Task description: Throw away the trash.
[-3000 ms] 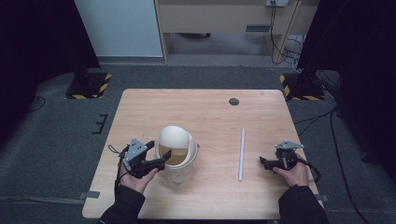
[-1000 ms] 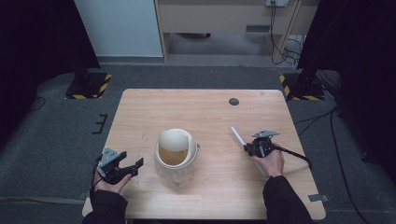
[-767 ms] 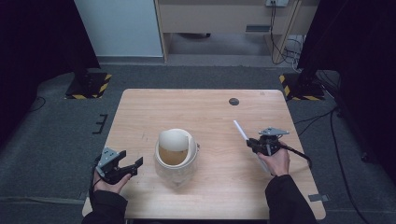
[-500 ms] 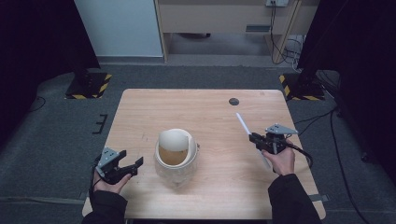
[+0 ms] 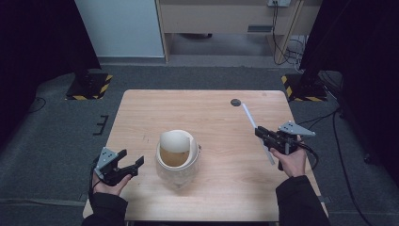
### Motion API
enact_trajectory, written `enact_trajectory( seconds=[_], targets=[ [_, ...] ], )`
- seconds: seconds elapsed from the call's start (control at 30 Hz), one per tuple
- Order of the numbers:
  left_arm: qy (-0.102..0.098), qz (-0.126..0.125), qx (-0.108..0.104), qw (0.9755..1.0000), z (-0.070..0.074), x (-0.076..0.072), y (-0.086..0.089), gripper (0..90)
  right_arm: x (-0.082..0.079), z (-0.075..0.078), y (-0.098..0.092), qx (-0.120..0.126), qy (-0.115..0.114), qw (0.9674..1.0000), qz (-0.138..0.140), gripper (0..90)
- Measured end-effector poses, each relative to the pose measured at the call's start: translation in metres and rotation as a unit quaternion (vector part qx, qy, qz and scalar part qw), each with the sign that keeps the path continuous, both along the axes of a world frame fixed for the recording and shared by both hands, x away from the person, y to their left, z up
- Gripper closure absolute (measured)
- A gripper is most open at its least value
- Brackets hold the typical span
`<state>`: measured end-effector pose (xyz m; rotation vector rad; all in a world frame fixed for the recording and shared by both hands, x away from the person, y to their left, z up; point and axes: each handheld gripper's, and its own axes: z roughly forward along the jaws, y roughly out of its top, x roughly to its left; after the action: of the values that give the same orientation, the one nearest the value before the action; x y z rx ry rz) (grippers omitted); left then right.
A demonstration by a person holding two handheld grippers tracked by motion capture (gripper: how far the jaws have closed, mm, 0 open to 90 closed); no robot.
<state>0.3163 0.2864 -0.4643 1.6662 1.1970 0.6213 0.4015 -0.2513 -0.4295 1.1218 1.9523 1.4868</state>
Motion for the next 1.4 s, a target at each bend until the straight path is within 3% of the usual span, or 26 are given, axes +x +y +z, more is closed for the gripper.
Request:
enact_trajectory(
  seconds=[0.27, 0.53, 0.63, 0.87, 0.97, 1.1, 1.4],
  targets=[
    [-0.056, 0.002, -0.019, 0.9983, 0.026, -0.006, -0.002, 19.6, -0.007, 0.018, 0.002, 0.019, -0.032, 0.9992, 0.015, 79.3],
    [-0.107, -0.005, -0.057, 0.9927, 0.058, -0.012, -0.010, 19.6, -0.016, 0.033, 0.006, 0.032, -0.058, 0.9972, 0.036, 79.2],
    [-0.113, -0.011, -0.060, 0.9918, 0.063, -0.012, -0.015, 19.8, -0.020, 0.039, 0.007, 0.044, -0.066, 0.9959, 0.043, 79.2],
    [-0.142, -0.035, -0.074, 0.9865, 0.084, -0.011, -0.035, 20.3, -0.029, 0.050, 0.018, 0.056, -0.086, 0.9926, 0.065, 79.2],
    [-0.151, -0.052, -0.084, 0.9836, 0.093, -0.010, -0.049, 20.5, -0.032, 0.052, 0.024, 0.059, -0.087, 0.9915, 0.077, 79.2],
    [-0.158, -0.060, -0.085, 0.9819, 0.099, -0.008, -0.059, 20.8, -0.034, 0.053, 0.029, 0.055, -0.091, 0.9909, 0.083, 79.2],
    [-0.174, -0.091, -0.097, 0.9758, 0.117, -0.004, -0.090, 21.5, -0.038, 0.056, 0.038, 0.069, -0.096, 0.9878, 0.101, 79.2]
  ],
)
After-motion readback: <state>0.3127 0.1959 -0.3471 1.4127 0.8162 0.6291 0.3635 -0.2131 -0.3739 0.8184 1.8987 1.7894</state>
